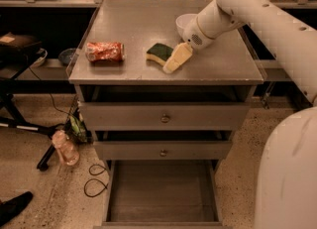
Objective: Place sponge into bottom drawer
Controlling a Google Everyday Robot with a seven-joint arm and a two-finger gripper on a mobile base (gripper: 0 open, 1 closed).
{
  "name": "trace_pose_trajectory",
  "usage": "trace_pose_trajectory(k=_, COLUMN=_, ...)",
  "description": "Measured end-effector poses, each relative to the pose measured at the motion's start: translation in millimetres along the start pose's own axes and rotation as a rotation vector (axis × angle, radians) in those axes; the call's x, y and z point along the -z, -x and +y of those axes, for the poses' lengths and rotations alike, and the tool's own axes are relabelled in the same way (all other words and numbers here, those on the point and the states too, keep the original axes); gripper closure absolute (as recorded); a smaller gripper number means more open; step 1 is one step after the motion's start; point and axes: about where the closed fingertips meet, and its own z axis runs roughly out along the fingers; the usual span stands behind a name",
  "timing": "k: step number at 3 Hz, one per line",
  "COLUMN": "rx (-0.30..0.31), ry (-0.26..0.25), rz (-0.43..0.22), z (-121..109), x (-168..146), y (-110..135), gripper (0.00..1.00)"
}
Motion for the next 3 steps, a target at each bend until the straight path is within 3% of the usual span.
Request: trace_pose_trajectory(k=3, rx=0.045, ry=0.001, rz=0.003, z=3.5, x=-25.2, y=7.6, gripper=0.0)
